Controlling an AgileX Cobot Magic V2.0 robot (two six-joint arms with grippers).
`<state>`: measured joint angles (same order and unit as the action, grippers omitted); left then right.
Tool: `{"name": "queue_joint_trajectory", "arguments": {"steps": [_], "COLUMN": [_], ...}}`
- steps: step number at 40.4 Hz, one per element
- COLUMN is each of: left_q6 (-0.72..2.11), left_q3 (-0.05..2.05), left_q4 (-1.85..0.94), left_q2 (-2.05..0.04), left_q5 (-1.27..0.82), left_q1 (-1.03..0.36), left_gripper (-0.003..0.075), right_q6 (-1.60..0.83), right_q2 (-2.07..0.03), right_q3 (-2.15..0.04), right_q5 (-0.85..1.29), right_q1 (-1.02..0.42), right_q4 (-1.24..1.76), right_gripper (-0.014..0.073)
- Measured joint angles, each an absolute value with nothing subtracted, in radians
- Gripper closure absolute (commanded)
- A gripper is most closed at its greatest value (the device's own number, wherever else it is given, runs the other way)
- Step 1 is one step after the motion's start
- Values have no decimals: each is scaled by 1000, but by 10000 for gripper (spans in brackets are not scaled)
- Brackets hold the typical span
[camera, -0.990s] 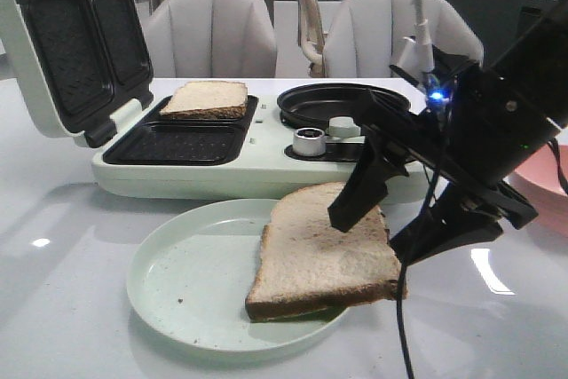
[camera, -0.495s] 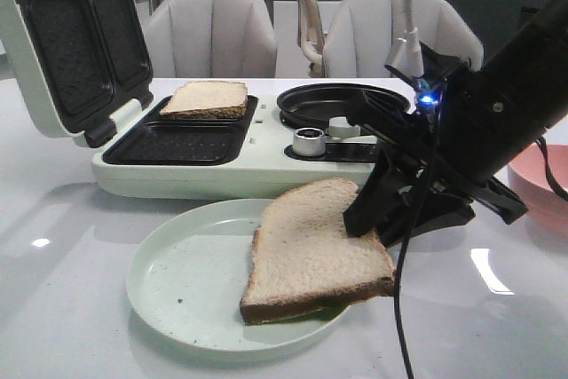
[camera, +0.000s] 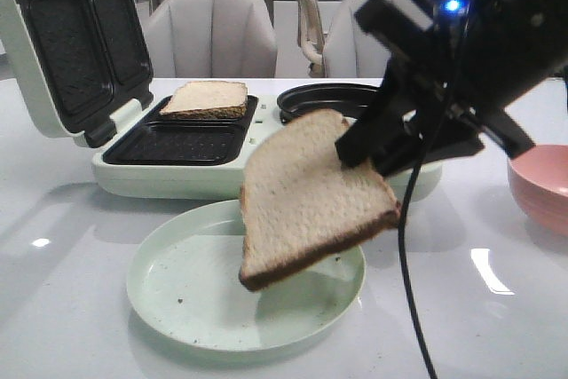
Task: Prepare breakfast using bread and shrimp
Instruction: 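Carry the bread with the right gripper and stack it on the first slice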
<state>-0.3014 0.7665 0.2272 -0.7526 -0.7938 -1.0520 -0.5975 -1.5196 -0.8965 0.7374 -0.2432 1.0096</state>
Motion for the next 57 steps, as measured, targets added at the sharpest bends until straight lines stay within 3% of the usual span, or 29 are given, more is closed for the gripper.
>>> {"name": "queue_joint_trajectory", "arguments": {"steps": [12,31,35,43,57], "left_q6": [-301,-301,-301,-301,-301], "left_q3": [767,767,767,767,767], "left_q4": [227,227,227,227,227], "left_q2": [-753,-753,-753,-753,-753], "left_q5": [-794,-794,-794,-794,-794], "left_q1": [-1052,-1052,-1052,-1052,-1052], "left_gripper": [620,620,621,620,620], "right_q6": [-716,-746,-746,-746,-749], "right_q2": [-1531,-2035,-2121,-2190,-2211], "right_q3": [-1085,-1574,-1644,-1681,-1687], "right_q5": [694,624,619,624,663], "right_q1": [-298,-355,-356,-358,-360], "right_q4": [1161,1261,1261,1267,1279], "right_gripper": [552,540,444,106,76]}}
